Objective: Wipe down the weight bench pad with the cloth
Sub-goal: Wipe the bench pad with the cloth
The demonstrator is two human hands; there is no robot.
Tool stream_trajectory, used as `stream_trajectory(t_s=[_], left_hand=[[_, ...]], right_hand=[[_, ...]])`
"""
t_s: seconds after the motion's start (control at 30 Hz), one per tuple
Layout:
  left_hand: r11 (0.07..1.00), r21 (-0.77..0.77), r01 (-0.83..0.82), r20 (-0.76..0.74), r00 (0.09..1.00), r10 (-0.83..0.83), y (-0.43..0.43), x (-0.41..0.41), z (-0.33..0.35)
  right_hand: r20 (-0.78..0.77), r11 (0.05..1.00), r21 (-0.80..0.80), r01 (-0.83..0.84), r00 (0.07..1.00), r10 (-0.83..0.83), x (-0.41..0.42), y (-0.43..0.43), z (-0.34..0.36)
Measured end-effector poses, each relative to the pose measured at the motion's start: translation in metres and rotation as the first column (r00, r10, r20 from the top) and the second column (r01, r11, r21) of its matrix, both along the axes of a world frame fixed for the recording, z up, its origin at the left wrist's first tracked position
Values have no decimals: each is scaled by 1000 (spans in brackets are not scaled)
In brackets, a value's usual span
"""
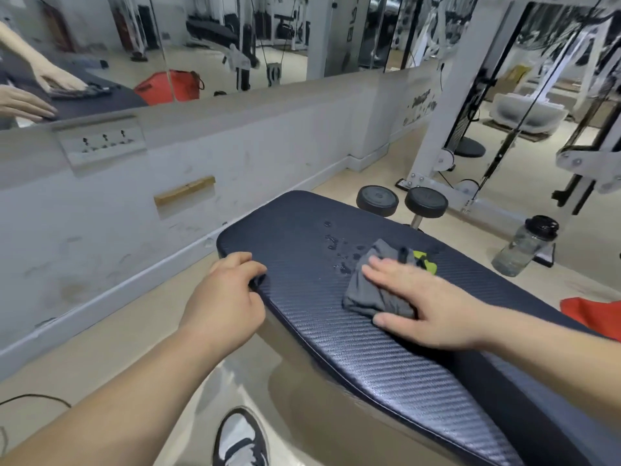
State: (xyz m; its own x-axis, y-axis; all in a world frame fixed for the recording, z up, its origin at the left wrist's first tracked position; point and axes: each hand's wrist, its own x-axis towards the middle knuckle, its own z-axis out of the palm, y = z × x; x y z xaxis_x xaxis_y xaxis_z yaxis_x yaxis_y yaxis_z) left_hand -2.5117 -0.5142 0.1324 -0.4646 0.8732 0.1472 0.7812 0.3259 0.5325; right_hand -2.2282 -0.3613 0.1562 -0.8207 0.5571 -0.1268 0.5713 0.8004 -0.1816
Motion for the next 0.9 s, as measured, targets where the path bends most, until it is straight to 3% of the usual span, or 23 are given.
stream_trajectory(t_s=[0.1, 0.17, 0.37, 0.5, 0.6, 0.67, 0.73, 0.9], left_hand=[[1000, -1, 4, -11, 1000, -4, 2, -3, -2], [1000, -2, 13, -1, 1000, -13, 5, -2, -5], [1000, 19, 16, -51, 999, -15, 13, 6, -9], [1000, 4, 3, -48, 999, -3, 11, 5, -9], [1000, -3, 13, -62, 998, -13, 10, 4, -9], [1000, -2, 16, -65, 998, -16, 9, 2, -8], [1000, 16, 19, -52, 998, -19, 8, 0, -7], [999, 48, -7, -22, 1000, 8, 10, -1, -7]], right_hand=[[53, 925, 18, 380, 923, -380, -25, 25, -10], [69, 881, 20, 473, 878, -473, -50, 27, -18], [107, 985, 48, 165, 980, -169, -56, -35, -5], [179, 995, 91, 31, 983, -47, -32, -29, 1], [209, 962, 104, 253, 940, -269, -41, 23, 2], [183, 886, 110, 450, 867, -463, -59, 38, -6], [139, 859, 138, 493, 849, -509, -76, 28, -17], [132, 991, 110, 71, 988, -85, -69, -41, -5]])
